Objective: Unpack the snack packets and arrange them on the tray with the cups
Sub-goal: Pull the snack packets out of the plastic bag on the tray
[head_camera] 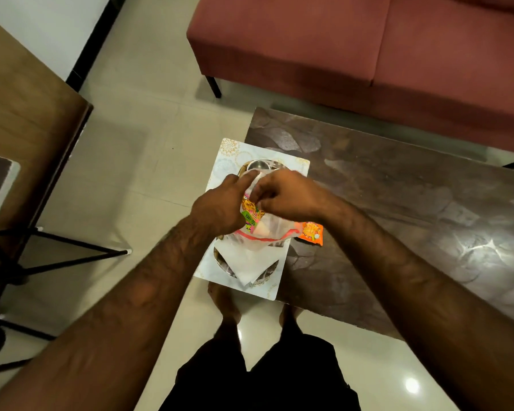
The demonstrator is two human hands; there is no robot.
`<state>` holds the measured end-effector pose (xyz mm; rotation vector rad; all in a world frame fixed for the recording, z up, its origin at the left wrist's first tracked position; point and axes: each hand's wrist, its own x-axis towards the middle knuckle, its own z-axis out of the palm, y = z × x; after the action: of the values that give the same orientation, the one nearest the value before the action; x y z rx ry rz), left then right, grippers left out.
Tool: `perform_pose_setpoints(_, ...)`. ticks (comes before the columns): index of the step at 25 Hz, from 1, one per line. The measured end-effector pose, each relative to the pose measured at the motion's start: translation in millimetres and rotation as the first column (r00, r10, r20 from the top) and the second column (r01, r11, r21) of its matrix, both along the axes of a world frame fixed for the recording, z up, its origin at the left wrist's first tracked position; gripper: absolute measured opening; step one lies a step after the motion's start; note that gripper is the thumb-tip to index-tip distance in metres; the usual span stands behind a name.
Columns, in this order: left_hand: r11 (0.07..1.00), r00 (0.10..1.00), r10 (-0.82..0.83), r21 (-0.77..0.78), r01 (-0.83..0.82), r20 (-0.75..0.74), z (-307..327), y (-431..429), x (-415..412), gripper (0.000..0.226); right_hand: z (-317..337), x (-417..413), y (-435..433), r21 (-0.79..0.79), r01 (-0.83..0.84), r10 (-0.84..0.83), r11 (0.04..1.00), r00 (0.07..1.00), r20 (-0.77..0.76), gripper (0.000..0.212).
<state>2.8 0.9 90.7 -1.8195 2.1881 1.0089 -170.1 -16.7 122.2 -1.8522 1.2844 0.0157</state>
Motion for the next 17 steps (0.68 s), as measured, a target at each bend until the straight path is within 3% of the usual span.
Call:
perform_pose_setpoints(4,0.999,0.997,0.019,-0.044,-0.022,-0.072,0.0,7.2,8.8,0.093,-42.8,45.2,-0.9,0.125,-0.082,0.116,0.989,0.950,-0.289,0.040)
perform_pose_setpoints(6,0.999,0.998,0.019,-0.046,-0.021,-0.054,-2.3,12.7,13.8,0.095,-70.8,57.1,-2.8,0.203,-0.002,0.083,0.979,0.917,-0.390,0.043)
perform_pose_setpoints(8,0.999,1.000,0.010,-0.042,-0.011,-0.028,-5.6,16.2,19.5,0.100,-98.8,57.4,-9.3,0.276,0.189,-0.063,0.942,0.910,-0.410,0.042)
perform_pose_setpoints(10,0.998,1.000,0.007,-0.056,-0.008,-0.019,-9.0,14.5,22.9,0.101,-119.7,55.7,-18.2,0.432,0.441,-0.303,0.787,0.886,-0.352,0.042)
perform_pose_setpoints(12,0.997,0.999,0.005,-0.072,-0.008,-0.035,-9.2,15.3,21.7,0.102,-129.1,69.8,-13.3,0.523,0.558,-0.462,0.644,0.829,-0.317,0.042)
perform_pose_setpoints(14,0.997,0.999,-0.008,-0.081,0.004,-0.048,-11.3,16.6,22.7,0.101,-134.7,90.0,-1.0,0.496,0.602,-0.498,0.626,0.798,-0.340,0.039)
perform_pose_setpoints(15,0.996,0.998,-0.014,-0.091,0.009,-0.057,-13.1,16.9,22.7,0.100,-135.2,92.1,5.6,0.550,0.543,-0.456,0.634,0.838,-0.302,0.062)
perform_pose_setpoints(17,0.996,0.997,-0.015,-0.090,0.008,-0.071,-17.6,16.0,27.2,0.099,-140.8,99.3,-0.4,0.684,0.550,-0.527,0.479,0.803,-0.276,0.083)
